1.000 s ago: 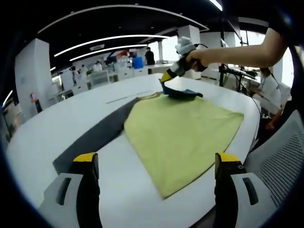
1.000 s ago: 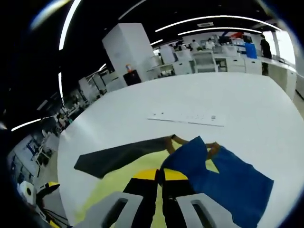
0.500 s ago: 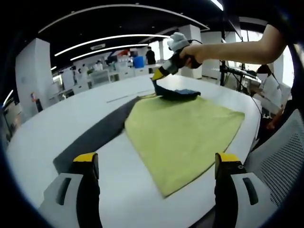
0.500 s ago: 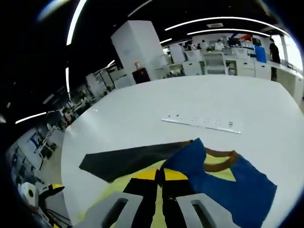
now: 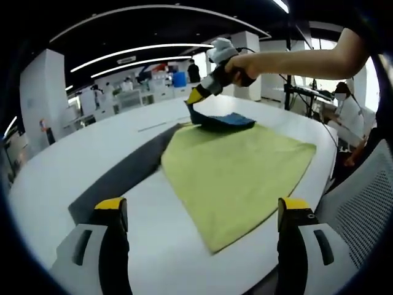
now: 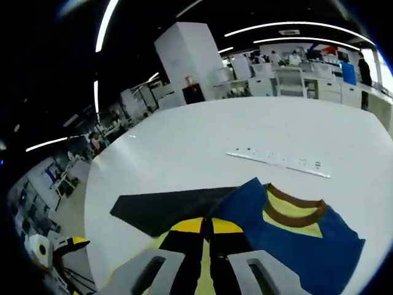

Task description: Fold the garment on the visible template until the final outline fits inside the template.

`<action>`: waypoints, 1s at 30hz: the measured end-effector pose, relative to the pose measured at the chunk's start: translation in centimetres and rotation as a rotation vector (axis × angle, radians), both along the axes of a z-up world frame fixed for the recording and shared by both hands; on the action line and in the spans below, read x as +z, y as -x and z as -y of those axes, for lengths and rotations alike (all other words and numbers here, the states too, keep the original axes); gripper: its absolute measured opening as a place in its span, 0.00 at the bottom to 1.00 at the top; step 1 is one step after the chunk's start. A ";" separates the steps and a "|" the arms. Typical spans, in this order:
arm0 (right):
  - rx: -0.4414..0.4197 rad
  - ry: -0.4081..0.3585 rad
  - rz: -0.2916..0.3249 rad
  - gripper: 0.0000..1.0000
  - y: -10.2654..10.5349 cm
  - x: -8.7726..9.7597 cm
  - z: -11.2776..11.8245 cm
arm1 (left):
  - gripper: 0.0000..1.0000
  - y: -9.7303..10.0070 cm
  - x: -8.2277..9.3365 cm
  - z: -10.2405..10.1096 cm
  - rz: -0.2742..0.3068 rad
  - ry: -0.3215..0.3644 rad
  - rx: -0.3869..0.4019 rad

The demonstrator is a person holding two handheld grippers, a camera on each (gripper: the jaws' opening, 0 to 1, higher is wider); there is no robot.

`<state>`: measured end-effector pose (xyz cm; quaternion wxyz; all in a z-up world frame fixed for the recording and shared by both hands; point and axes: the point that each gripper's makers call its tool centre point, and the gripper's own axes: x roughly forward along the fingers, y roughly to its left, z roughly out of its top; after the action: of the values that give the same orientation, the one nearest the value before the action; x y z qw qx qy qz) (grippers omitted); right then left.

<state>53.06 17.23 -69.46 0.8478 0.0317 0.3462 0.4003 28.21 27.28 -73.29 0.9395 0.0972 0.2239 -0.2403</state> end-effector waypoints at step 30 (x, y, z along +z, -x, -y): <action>0.094 0.038 -0.130 0.00 4.1 -5.5 -4.1 | 0.99 0.0 -0.3 -0.1 0.001 -0.006 -0.001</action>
<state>48.98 21.32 -74.97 0.8042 0.0253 0.4090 0.4304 28.24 27.42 -73.62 0.9392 0.1002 0.2239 -0.2402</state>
